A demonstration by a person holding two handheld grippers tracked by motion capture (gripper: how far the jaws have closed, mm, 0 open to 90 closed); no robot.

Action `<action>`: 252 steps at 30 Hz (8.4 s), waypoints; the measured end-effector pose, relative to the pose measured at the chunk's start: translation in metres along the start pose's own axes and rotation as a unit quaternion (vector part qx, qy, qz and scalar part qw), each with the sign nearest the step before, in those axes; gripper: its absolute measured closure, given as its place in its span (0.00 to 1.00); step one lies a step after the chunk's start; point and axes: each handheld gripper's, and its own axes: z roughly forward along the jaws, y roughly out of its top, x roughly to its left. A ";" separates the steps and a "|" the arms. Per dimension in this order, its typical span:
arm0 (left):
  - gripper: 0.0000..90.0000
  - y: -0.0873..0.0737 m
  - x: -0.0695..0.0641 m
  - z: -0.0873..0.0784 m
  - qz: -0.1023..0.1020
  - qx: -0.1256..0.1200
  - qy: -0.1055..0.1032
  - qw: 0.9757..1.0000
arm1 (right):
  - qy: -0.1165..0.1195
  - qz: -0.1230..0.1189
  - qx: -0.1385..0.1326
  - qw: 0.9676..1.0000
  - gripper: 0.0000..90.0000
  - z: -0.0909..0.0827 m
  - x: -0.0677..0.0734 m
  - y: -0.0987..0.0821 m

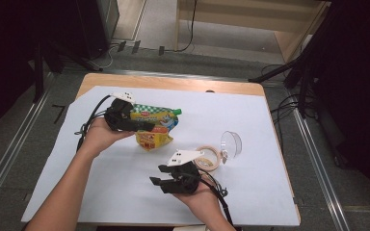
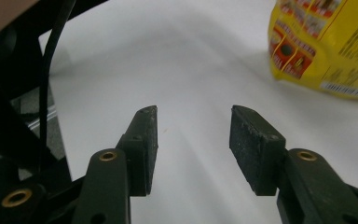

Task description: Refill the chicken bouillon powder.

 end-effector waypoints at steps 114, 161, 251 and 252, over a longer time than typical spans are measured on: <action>0.92 0.032 -0.104 0.010 0.014 -0.005 -0.061 0.998 | -0.005 -0.036 -0.050 0.998 0.77 0.012 0.029 -0.031; 0.84 0.042 -0.119 0.022 -0.057 0.053 -0.067 0.995 | -0.012 -0.062 -0.076 0.995 0.68 0.004 0.048 -0.021; 0.88 0.071 -0.122 0.019 -0.039 0.078 -0.058 0.995 | 0.014 -0.011 -0.097 0.995 0.73 -0.008 0.037 -0.005; 0.89 0.071 -0.123 0.019 -0.035 0.076 -0.056 0.995 | 0.015 -0.009 -0.097 0.995 0.73 -0.008 0.037 -0.006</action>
